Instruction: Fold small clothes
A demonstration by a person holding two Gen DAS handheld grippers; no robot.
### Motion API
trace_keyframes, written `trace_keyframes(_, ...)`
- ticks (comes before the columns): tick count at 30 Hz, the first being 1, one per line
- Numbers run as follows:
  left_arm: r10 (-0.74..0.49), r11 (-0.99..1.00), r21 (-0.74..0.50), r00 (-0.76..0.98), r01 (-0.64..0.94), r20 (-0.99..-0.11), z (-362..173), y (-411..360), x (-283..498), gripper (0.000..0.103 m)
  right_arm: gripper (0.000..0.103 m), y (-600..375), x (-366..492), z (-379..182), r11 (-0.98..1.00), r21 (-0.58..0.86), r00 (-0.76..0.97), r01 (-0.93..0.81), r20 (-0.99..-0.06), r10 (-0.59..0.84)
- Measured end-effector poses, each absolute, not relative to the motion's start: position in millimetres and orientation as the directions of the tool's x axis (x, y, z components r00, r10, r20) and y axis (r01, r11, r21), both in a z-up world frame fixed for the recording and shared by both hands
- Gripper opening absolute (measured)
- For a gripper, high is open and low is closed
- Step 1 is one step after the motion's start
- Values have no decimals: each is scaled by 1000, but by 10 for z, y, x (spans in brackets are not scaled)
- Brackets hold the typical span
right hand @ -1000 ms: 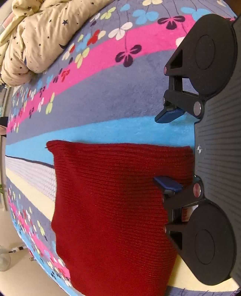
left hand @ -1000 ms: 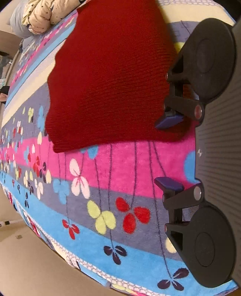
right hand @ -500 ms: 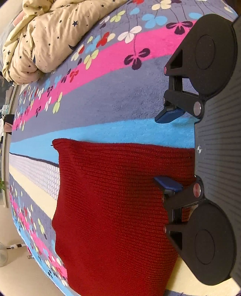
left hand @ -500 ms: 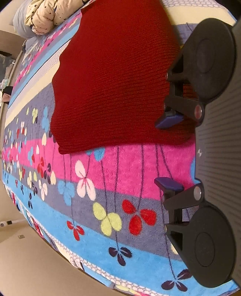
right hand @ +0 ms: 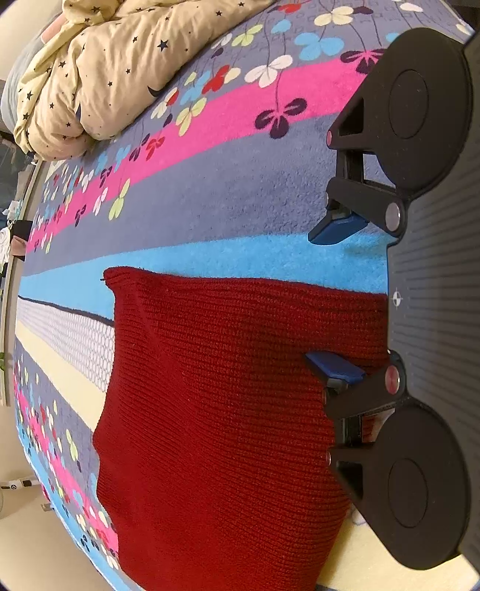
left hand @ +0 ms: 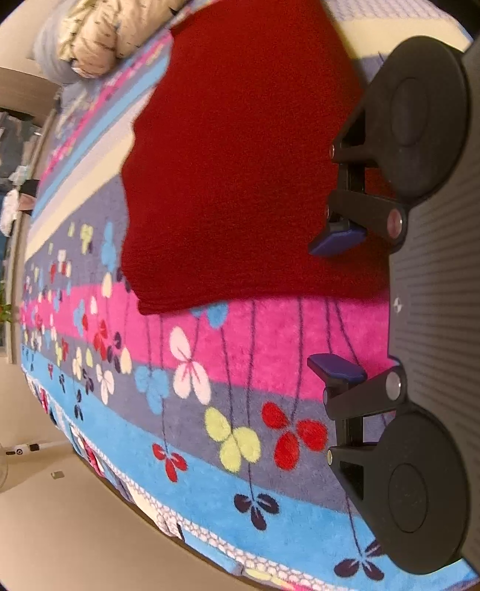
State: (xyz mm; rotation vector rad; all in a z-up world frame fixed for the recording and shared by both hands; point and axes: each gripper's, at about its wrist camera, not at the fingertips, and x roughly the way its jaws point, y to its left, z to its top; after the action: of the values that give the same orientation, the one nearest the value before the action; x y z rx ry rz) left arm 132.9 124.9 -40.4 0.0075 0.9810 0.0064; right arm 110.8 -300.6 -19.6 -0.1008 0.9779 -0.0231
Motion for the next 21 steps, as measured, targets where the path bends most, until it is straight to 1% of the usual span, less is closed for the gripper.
trace_keyframes(21, 8, 1000, -8, 570, -25, -821, -372, 1305, 1326, 64, 67, -2961, 1085, -180, 992, -120, 569, -29, -818, -82)
